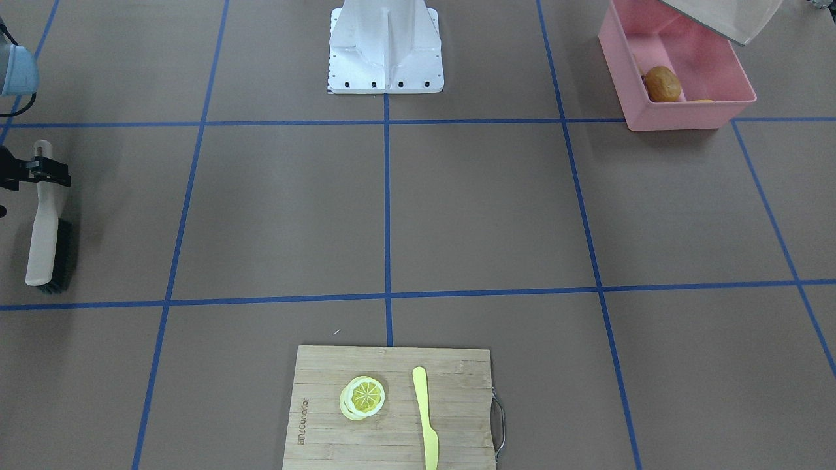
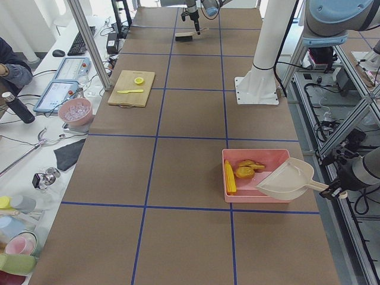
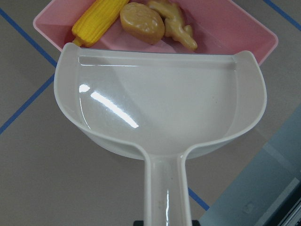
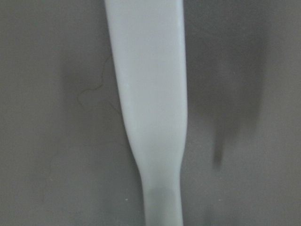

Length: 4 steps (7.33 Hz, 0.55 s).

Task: Sweep and dump trash into bin
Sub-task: 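Bring the empty dustpan back with left gripper while right lowers the brush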

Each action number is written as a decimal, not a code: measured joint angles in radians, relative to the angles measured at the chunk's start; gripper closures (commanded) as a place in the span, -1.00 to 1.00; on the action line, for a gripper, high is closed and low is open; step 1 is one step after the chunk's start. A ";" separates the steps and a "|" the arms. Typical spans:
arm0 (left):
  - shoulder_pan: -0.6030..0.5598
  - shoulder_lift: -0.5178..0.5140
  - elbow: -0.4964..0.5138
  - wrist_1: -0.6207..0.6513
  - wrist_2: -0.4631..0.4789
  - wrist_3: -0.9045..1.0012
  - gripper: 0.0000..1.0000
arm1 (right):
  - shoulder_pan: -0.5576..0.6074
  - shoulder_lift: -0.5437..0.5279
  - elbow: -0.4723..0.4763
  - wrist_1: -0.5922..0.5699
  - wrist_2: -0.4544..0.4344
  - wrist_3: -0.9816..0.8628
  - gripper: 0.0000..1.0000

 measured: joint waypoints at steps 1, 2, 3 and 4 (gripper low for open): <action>-0.015 -0.007 0.001 -0.007 -0.001 0.015 1.00 | 0.001 -0.001 0.009 0.000 0.000 0.001 -0.99; -0.023 -0.011 0.003 -0.026 -0.001 0.021 1.00 | 0.003 -0.005 0.025 0.000 0.001 0.001 -1.00; -0.027 -0.014 0.007 -0.054 -0.001 0.022 1.00 | 0.006 -0.014 0.053 -0.002 0.001 0.002 -1.00; -0.029 -0.025 0.009 -0.081 -0.002 0.019 1.00 | 0.020 -0.028 0.092 -0.005 0.001 0.001 -1.00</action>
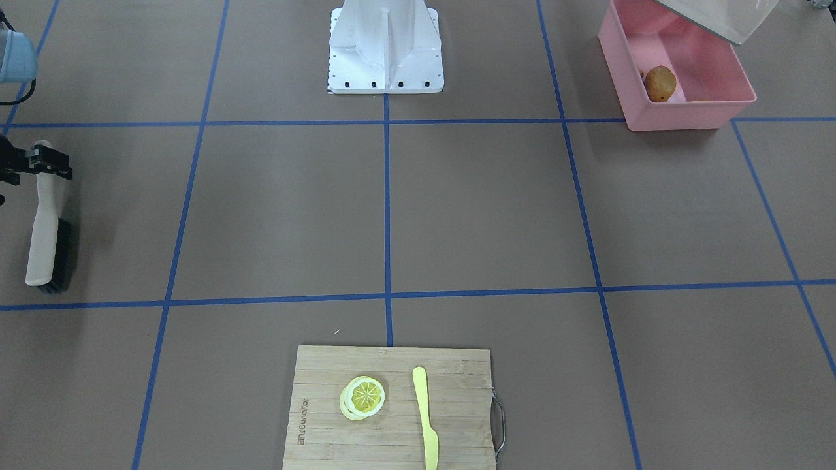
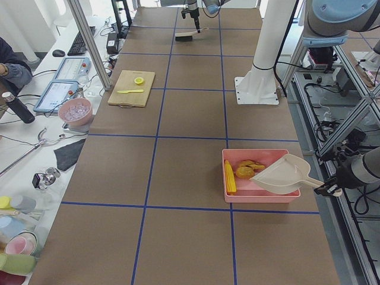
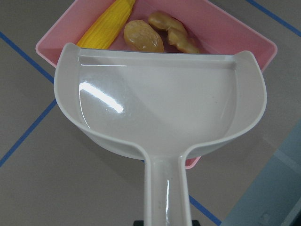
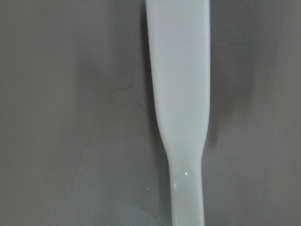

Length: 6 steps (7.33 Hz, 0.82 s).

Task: Sweep and dump trash into bin
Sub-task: 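Bring the empty dustpan back with left gripper while right lowers the brush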

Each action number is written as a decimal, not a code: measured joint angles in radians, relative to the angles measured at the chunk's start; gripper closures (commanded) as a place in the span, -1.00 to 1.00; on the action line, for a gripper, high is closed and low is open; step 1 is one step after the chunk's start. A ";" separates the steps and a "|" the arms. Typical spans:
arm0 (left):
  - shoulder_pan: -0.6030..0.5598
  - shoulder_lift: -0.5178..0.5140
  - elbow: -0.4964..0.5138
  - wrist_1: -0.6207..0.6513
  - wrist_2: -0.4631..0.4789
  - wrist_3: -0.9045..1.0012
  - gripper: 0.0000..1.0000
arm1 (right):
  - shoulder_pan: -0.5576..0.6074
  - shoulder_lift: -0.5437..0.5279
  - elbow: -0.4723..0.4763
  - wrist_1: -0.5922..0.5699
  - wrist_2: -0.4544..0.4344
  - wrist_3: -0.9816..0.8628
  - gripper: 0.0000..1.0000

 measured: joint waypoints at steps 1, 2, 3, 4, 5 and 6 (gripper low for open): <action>-0.002 -0.022 0.002 -0.015 -0.001 -0.007 1.00 | 0.037 -0.010 0.032 -0.002 -0.004 -0.002 -1.00; -0.004 -0.053 0.003 -0.024 -0.001 -0.031 1.00 | 0.095 -0.008 0.049 -0.002 -0.015 -0.004 -1.00; -0.004 -0.087 0.003 -0.035 -0.003 -0.075 1.00 | 0.148 0.008 0.060 -0.001 -0.045 -0.005 -1.00; -0.004 -0.124 0.002 -0.048 -0.010 -0.126 1.00 | 0.181 0.033 0.072 -0.001 -0.097 -0.007 -1.00; -0.002 -0.165 0.002 -0.055 -0.018 -0.174 1.00 | 0.201 0.051 0.083 0.000 -0.137 -0.008 -1.00; 0.004 -0.215 0.002 -0.057 -0.022 -0.216 1.00 | 0.221 0.059 0.088 0.001 -0.159 -0.009 -1.00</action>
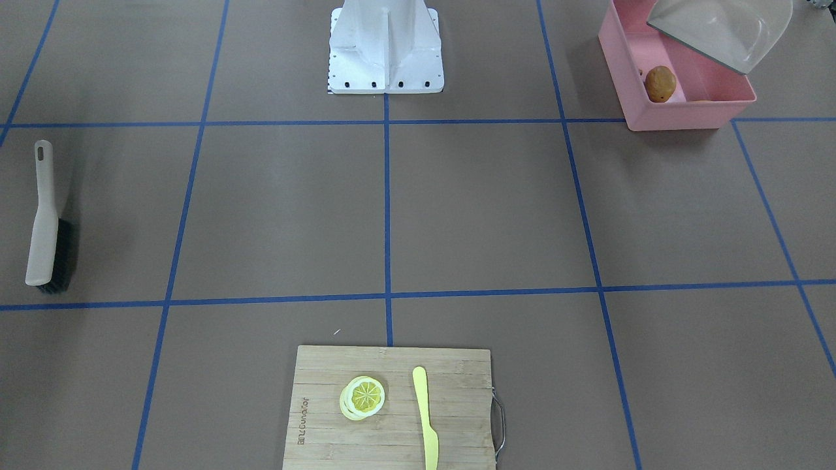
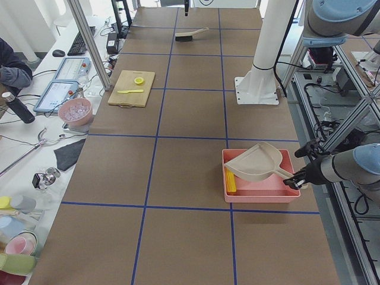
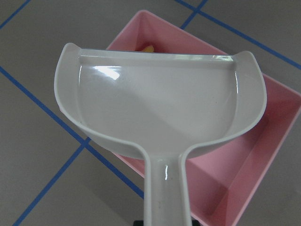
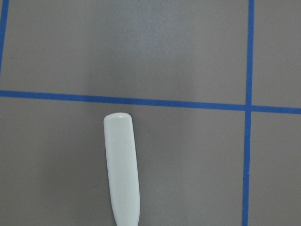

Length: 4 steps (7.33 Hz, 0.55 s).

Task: Sweep and dump trash into bin
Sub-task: 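Bring the empty dustpan back with left gripper while right lowers the brush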

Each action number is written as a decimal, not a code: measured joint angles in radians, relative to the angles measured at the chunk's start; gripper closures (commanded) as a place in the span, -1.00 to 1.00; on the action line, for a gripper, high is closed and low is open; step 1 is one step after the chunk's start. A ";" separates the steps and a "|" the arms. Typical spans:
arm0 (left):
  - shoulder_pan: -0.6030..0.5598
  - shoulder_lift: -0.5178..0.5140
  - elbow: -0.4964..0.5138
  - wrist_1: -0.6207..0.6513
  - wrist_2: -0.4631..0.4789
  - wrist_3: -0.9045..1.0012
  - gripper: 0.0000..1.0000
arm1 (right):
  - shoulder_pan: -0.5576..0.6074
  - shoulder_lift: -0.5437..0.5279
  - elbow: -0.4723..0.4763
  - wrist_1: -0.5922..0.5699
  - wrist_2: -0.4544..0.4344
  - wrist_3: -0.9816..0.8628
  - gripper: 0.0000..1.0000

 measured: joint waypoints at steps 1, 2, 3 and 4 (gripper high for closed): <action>0.019 -0.059 0.001 0.002 -0.002 -0.034 1.00 | 0.023 0.004 0.001 0.003 -0.011 0.000 -1.00; 0.052 -0.104 -0.001 0.004 -0.003 -0.058 1.00 | 0.040 0.007 0.001 0.006 -0.015 0.001 -1.00; 0.095 -0.137 -0.005 0.005 -0.002 -0.072 1.00 | 0.049 0.009 -0.001 0.007 -0.016 0.003 -1.00; 0.130 -0.175 -0.006 0.005 -0.002 -0.089 1.00 | 0.058 0.008 -0.005 0.007 -0.017 0.005 -1.00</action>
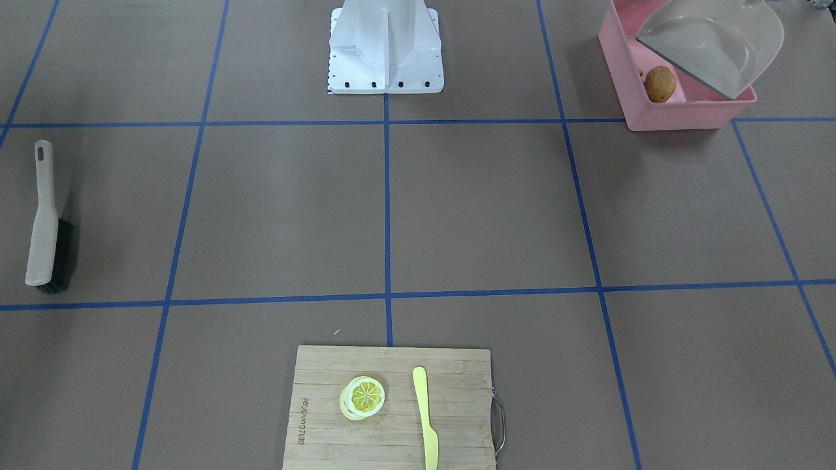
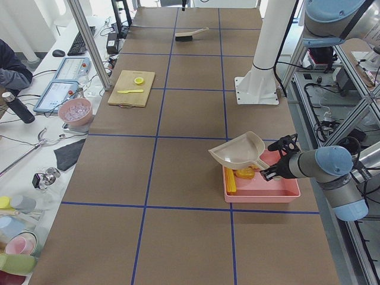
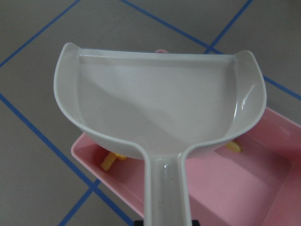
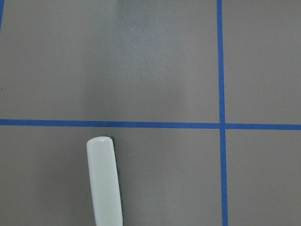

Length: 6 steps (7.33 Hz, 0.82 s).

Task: Sweep and dump trash into bin
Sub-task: 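Bring the empty dustpan back with left gripper while right lowers the brush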

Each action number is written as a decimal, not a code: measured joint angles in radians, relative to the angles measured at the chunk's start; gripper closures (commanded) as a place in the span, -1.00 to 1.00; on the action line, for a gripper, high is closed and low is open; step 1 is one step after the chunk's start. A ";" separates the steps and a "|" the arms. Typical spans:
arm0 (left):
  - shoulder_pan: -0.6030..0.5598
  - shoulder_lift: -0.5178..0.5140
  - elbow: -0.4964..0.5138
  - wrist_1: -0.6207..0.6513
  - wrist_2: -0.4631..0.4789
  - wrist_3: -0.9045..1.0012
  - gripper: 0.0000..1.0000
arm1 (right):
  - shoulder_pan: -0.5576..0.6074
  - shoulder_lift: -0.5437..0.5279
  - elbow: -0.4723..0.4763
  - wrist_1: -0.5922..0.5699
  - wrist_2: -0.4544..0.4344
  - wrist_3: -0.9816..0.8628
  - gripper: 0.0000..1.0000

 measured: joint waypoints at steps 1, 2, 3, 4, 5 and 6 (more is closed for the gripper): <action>0.025 -0.039 -0.004 0.000 0.000 -0.022 1.00 | 0.010 0.000 -0.009 -0.002 0.000 0.000 -1.00; 0.051 -0.077 -0.011 0.002 0.001 -0.037 1.00 | 0.020 0.001 -0.021 -0.004 0.000 -0.003 -1.00; 0.081 -0.125 -0.014 0.007 0.002 -0.049 1.00 | 0.034 0.005 -0.038 -0.005 0.001 -0.008 -1.00; 0.117 -0.178 -0.016 0.020 0.003 -0.055 1.00 | 0.050 0.014 -0.058 -0.005 0.003 -0.015 -1.00; 0.155 -0.234 -0.018 0.044 0.005 -0.056 1.00 | 0.061 0.025 -0.078 -0.004 0.005 -0.028 -1.00; 0.195 -0.289 -0.024 0.082 0.008 -0.055 1.00 | 0.074 0.033 -0.096 -0.004 0.007 -0.041 -1.00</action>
